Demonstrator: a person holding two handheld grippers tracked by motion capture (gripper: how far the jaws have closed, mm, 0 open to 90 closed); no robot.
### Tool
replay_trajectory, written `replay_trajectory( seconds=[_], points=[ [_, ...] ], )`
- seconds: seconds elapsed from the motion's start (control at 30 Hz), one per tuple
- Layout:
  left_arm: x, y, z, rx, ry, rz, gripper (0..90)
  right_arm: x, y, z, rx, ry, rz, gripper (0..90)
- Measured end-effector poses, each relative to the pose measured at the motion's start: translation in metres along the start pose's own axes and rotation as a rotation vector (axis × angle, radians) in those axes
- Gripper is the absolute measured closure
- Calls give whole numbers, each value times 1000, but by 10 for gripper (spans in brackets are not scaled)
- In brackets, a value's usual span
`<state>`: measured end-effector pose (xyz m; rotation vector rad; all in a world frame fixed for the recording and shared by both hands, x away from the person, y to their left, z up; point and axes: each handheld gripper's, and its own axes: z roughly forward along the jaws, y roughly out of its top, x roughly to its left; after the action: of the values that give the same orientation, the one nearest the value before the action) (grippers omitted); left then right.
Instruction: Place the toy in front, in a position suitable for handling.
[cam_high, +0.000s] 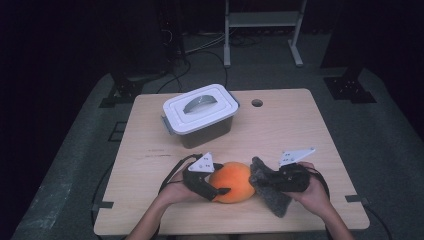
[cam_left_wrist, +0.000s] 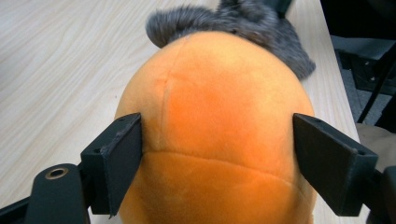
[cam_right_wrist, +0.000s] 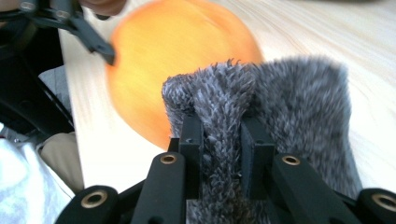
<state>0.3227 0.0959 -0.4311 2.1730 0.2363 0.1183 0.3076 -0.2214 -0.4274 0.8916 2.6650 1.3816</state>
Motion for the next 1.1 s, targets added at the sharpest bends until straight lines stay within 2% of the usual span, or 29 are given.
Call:
replay_trajectory(
  seconds=[0.07, 0.17, 0.23, 0.33, 0.43, 0.53, 0.6, 0.67, 0.73, 0.8, 0.9, 1.07, 1.1],
  points=[
    [0, -1, 0, -1, -1, -1, 185, -2, 0, -2, -19, 9, 17, 731],
    [-1, -1, 1, 2, -5, 5, 185, 5, 10, -5, -88, 44, 10, 731],
    [-1, -1, 0, 6, -9, 9, 185, 12, 16, -2, -104, 65, -6, 731],
    [1, -4, -2, 8, -18, 3, 185, 13, 13, 6, -60, 60, -23, 729],
    [2, -6, -3, 4, -24, 5, 185, 8, 6, 8, -40, 84, -1, 728],
    [4, -8, -5, 7, -31, 0, 185, 2, -1, 7, -10, 62, 22, 729],
    [3, -7, -4, 9, -29, -1, 185, 0, -1, 5, -21, 67, 40, 729],
    [3, -7, -4, 11, -29, 4, 184, 3, 5, 2, -57, 62, 29, 729],
    [3, -8, -4, 8, -29, 3, 184, 7, 10, 2, -84, 84, 17, 727],
    [3, -8, -4, 6, -29, 3, 184, 8, 10, 8, -54, 83, 1, 726],
    [4, -9, -4, 0, -25, -4, 184, 3, 3, 12, -42, 103, 32, 726],
    [3, -8, -4, 5, -23, -2, 184, -8, -8, 12, 5, 79, 76, 728],
    [1, -8, -4, 9, -24, 0, 184, -9, -7, 10, -6, 79, 77, 729]
  ],
)
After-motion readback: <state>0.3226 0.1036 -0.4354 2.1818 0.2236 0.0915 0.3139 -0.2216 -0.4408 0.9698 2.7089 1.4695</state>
